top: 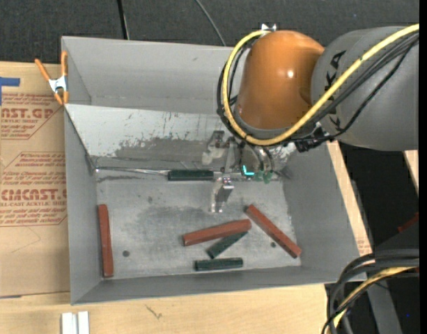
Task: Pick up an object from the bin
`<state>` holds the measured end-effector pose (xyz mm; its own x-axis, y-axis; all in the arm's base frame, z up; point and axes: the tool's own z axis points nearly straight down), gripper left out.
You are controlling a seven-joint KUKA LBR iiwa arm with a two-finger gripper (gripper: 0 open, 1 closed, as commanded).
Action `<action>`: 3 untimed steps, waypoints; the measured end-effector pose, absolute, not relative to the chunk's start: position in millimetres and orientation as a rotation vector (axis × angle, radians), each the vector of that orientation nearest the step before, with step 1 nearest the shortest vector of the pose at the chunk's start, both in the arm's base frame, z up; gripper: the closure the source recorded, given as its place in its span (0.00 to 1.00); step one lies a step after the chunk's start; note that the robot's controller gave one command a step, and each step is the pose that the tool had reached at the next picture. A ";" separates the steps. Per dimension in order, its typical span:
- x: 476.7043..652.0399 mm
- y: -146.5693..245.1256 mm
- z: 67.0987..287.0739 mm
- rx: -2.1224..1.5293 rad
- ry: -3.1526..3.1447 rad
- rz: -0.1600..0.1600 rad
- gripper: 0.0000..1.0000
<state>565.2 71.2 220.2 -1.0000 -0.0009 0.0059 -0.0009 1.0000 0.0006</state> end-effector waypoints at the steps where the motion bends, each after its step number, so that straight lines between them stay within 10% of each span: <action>1: 566.1 71.0 223.0 0.002 -3.140 -0.002 0.00; 3: 508.1 66.1 131.4 0.314 -3.132 -0.001 0.00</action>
Offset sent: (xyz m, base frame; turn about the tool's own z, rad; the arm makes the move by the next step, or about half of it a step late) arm -0.0562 0.0126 -0.0358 -0.0698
